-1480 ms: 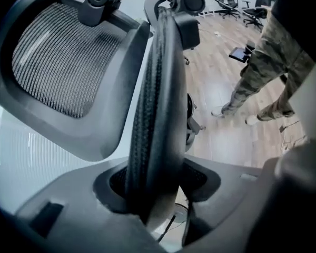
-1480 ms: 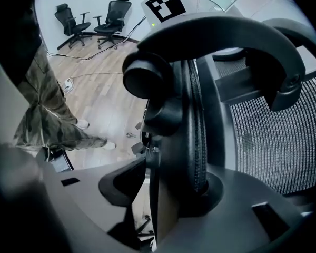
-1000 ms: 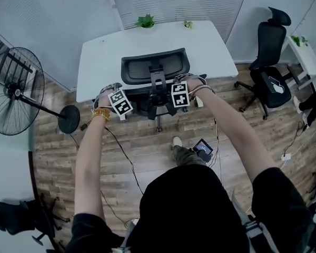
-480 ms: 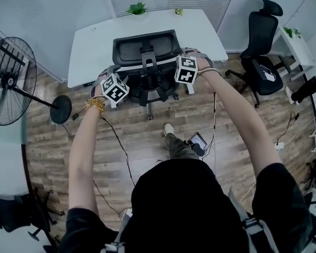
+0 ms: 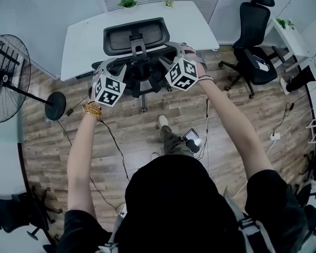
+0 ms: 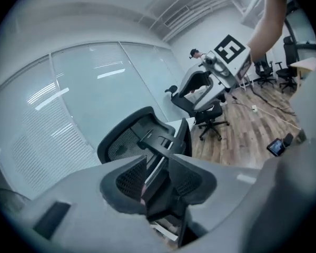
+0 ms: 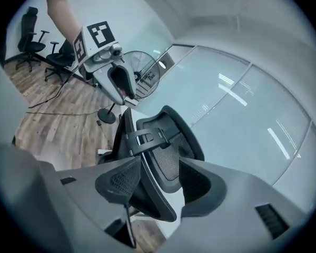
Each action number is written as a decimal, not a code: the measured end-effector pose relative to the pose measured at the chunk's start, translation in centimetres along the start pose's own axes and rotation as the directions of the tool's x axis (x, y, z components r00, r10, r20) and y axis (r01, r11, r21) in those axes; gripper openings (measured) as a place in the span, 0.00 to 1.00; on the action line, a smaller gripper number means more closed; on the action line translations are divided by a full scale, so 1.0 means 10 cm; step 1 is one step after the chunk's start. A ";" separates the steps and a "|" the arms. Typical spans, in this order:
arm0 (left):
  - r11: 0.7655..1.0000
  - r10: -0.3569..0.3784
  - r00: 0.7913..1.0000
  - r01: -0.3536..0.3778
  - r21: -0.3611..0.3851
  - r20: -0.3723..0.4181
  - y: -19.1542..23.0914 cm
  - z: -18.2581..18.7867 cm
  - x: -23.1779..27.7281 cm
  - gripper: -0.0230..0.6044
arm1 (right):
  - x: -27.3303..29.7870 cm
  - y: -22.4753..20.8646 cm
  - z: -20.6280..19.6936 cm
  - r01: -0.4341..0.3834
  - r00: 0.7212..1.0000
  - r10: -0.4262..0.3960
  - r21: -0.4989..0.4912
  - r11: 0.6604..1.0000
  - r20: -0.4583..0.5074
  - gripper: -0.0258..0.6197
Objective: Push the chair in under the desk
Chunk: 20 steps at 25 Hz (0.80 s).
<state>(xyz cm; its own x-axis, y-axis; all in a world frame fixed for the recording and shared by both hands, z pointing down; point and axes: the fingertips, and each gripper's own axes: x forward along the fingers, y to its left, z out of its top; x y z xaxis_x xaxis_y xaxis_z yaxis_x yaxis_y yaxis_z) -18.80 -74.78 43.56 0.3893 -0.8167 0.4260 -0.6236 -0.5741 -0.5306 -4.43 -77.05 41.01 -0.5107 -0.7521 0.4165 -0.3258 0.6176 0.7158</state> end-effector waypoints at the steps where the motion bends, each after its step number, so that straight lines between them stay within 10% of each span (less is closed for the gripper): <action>1: 1.000 -0.005 1.000 0.005 -0.001 0.018 -0.08 0.05 -0.07 0.25 | -0.08 0.00 0.06 0.019 0.999 -0.020 0.025 0.999 0.025 0.39; 7: 0.988 0.061 0.985 -0.037 -0.151 0.158 -0.24 0.29 -0.45 0.20 | -0.54 -0.02 0.38 0.145 0.968 -0.192 0.266 0.953 0.161 0.33; 13: 0.923 0.231 0.941 -0.131 -0.362 0.249 -0.22 0.45 -0.76 0.12 | -0.87 0.09 0.57 0.211 0.922 -0.312 0.377 0.902 0.230 0.26; 20: 0.870 0.356 0.899 -0.218 -0.442 0.257 -0.48 0.45 -0.91 0.04 | -0.97 0.32 0.59 0.198 0.895 -0.371 0.524 0.828 0.249 0.16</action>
<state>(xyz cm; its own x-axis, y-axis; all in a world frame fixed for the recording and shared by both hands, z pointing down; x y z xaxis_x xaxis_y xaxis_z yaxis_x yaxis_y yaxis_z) -16.29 -64.86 38.93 0.3019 -0.9533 0.0057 -0.9272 -0.2950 -0.2309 -5.18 -66.45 35.96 -0.5340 -0.8448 -0.0325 -0.7878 0.4833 0.3818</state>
